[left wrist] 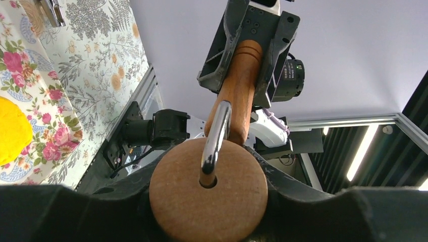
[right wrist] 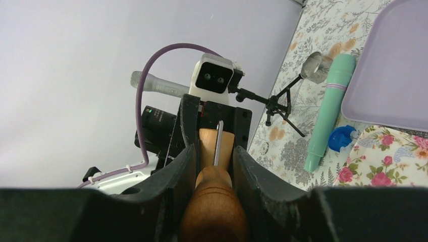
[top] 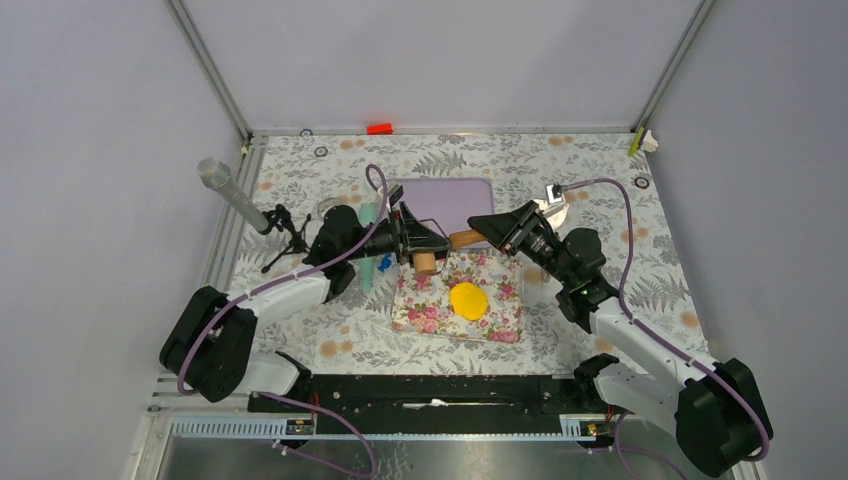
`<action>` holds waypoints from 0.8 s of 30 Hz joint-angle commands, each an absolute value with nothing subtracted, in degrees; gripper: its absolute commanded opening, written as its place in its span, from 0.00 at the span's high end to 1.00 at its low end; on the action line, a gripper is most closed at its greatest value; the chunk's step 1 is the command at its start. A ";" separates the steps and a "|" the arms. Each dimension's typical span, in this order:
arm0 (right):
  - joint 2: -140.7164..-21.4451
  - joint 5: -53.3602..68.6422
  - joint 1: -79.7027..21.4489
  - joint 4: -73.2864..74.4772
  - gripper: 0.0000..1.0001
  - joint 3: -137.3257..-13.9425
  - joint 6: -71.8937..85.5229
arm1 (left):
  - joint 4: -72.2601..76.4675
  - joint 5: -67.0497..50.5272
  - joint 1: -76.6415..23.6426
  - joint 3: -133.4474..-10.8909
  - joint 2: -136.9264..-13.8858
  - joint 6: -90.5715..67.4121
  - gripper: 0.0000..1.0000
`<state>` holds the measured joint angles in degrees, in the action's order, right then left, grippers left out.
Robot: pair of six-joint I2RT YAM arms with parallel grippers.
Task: Roll out the dumpling wrappers from the dough
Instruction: Flatten out the dough on the work surface.
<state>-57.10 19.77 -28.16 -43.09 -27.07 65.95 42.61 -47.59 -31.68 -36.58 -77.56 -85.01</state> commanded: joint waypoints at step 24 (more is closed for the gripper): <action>-59.92 59.47 -25.40 -26.50 0.17 -39.99 58.89 | 4.51 -66.12 -28.39 -50.09 -67.56 -51.10 1.00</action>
